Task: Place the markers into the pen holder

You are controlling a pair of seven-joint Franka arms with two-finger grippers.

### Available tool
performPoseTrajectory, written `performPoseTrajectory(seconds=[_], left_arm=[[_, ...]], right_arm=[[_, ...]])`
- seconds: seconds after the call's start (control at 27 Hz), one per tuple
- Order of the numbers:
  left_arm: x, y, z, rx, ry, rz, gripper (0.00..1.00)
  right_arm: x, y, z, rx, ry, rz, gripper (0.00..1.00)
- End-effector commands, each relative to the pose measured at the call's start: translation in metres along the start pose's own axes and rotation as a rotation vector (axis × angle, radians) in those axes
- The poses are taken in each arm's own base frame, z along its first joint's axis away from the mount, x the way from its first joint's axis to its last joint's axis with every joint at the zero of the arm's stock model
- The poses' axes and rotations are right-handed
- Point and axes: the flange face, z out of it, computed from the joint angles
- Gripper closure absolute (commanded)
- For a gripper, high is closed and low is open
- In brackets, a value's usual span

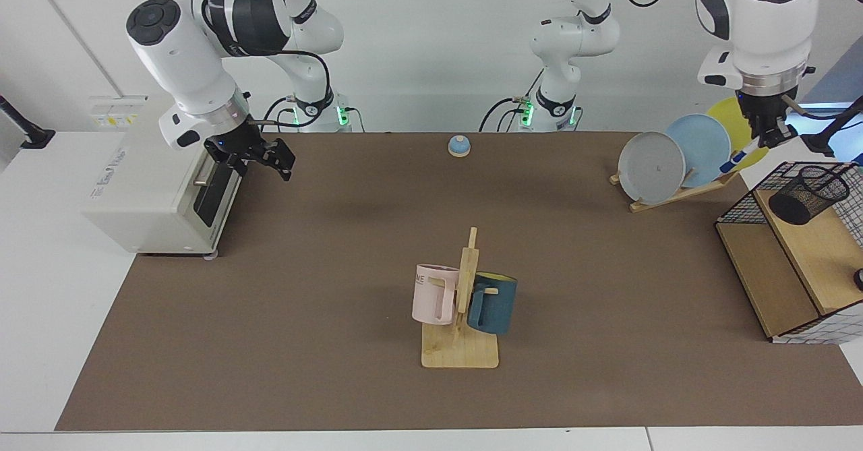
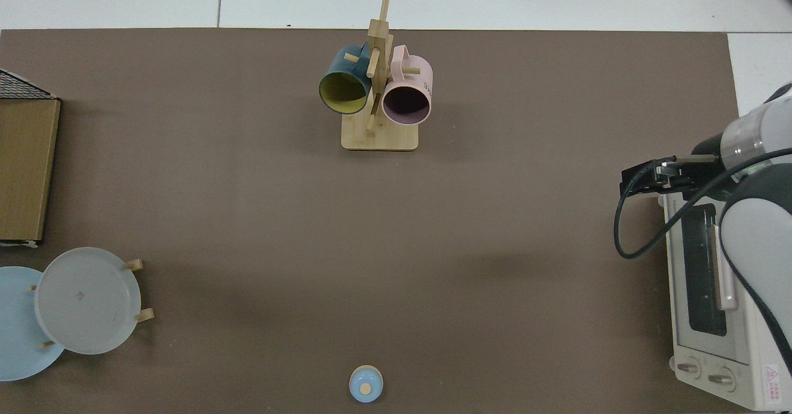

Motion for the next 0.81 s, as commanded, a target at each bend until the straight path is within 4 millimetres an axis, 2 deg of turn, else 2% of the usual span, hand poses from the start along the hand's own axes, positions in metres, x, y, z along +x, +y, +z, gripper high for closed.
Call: performPoseTrajectory(seconds=[0.0,0.19,0.37,0.48,0.7,0.78], left_arm=[[-0.042,-0.004,0.014,0.037,-0.03,0.019,1.0],[-0.076,-0.003,0.034,0.051,-0.037,-0.019,1.0],[-0.088,-0.009,0.059,0.063,-0.039,0.006,1.0],[-0.097,-0.01,0.066,0.077,-0.044,-0.007,1.0],[-0.093,-0.014,0.066,0.104,-0.052,0.005,1.0],[-0.085,-0.015,0.067,0.096,-0.059,0.069,1.0]], right_arm=[[-0.003,-0.004,-0.019,-0.015,0.018,-0.037,0.0],[-0.007,-0.002,-0.024,-0.012,0.031,-0.032,0.0],[-0.008,-0.001,-0.023,-0.005,0.024,-0.032,0.0],[-0.008,-0.003,-0.024,-0.002,0.025,-0.033,0.0],[-0.012,0.008,-0.022,-0.004,0.012,-0.017,0.0],[-0.01,0.009,-0.023,-0.006,0.025,-0.014,0.0]])
